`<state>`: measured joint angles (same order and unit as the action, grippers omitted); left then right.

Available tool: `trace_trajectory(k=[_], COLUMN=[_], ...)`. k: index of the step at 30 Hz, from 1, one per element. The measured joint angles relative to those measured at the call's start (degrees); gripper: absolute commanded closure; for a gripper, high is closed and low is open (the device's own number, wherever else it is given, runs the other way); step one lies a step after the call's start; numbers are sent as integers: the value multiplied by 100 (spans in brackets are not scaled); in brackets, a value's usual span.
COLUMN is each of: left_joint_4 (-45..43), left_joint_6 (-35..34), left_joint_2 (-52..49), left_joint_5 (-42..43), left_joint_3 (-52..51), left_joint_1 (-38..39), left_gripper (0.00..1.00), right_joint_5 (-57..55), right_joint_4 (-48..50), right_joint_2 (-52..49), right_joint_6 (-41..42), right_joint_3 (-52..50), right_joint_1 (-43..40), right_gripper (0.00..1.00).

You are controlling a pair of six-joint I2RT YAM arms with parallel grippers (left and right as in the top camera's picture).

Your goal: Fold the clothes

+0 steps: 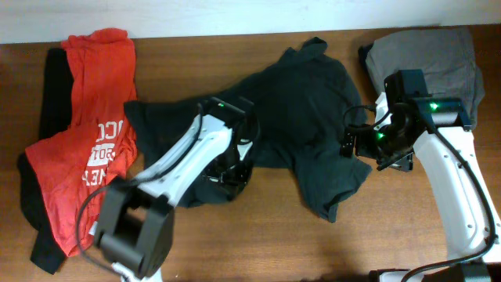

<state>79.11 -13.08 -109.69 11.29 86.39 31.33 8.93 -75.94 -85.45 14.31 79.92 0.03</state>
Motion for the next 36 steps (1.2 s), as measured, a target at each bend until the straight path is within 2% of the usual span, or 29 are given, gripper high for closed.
trace_trajectory(k=[1,3,9,16,36], left_joint_4=[-57,-109,-610,-1172,-1298], left_joint_6=[-81,-173,-326,-348,-341], left_joint_2=[201,446,586,476,-39], left_joint_5=[-122,-319,-885,-1165,-1744], left_joint_3=[0,2,-50,-415,-761], left_joint_1=[0,0,0,-33,-39], left_gripper=[55,52,51,52,52], right_joint_5=[0,0,0,0,0], right_joint_4=[0,-2,0,-7,-7], right_joint_2=[0,0,0,0,0], right_joint_6=[-2,-2,-2,-17,-22], right_joint_3=[0,0,0,0,0], right_joint_1=[0,0,0,0,0], right_gripper=[1,1,1,1,1])
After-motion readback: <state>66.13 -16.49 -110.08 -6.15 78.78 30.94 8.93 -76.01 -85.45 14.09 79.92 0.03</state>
